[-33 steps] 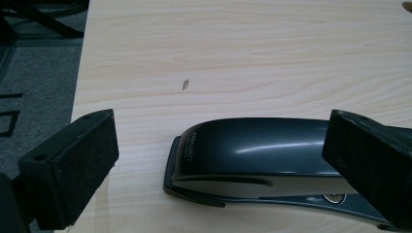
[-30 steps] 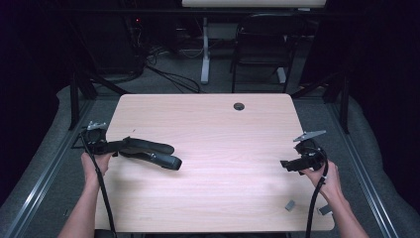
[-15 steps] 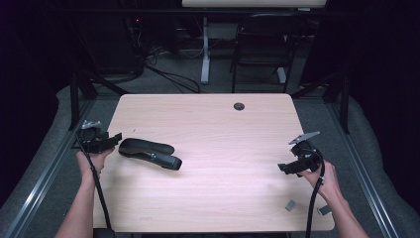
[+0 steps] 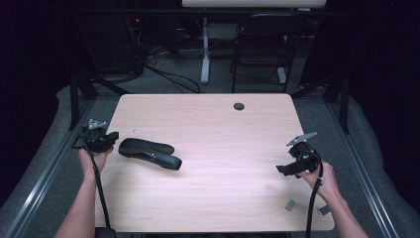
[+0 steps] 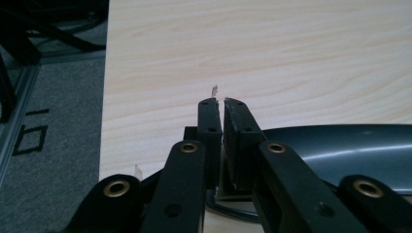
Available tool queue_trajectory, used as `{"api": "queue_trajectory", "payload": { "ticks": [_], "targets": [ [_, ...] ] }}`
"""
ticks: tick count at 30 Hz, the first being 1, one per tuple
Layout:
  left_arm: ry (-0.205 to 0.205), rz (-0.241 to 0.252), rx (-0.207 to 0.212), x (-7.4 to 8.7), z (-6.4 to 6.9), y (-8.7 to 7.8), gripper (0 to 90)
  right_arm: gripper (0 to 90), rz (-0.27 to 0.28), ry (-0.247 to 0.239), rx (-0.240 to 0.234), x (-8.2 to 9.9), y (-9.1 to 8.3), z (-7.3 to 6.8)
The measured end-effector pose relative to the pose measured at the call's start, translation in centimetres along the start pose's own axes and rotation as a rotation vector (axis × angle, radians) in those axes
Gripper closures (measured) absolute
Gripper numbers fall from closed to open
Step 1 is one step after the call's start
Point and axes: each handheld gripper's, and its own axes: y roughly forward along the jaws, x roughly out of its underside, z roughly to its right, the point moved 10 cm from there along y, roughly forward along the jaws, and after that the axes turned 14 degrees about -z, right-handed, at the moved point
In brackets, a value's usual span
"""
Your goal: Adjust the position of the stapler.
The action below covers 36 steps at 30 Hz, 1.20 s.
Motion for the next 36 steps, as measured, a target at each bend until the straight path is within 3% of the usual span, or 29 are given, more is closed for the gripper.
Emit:
{"api": "queue_trajectory", "payload": {
  "ticks": [5,12,19,24,27,36],
  "targets": [
    [-0.006,-0.039,0.001,0.6,-1.2,1.4,89.6,14.4,-0.005,-0.009,0.001,0.1,0.0,0.1],
    [-0.003,-0.105,0.032,1.6,-1.1,2.8,89.8,14.6,-0.009,-0.027,0.001,0.1,0.0,-0.2],
    [0.036,-0.122,0.025,1.5,-0.7,3.2,90.0,14.7,-0.010,-0.039,-0.005,0.1,0.1,-0.4],
    [0.033,-0.136,0.024,1.8,-1.1,3.8,90.0,14.7,-0.016,-0.061,-0.008,0.0,0.3,-0.7],
    [0.032,-0.165,0.048,2.3,-1.1,4.1,90.0,14.7,-0.020,-0.062,-0.017,-0.1,0.6,-0.9],
    [0.019,-0.160,0.085,2.7,-1.1,3.9,90.0,14.9,-0.032,-0.084,-0.014,0.0,0.5,-1.0]
  ]
}}
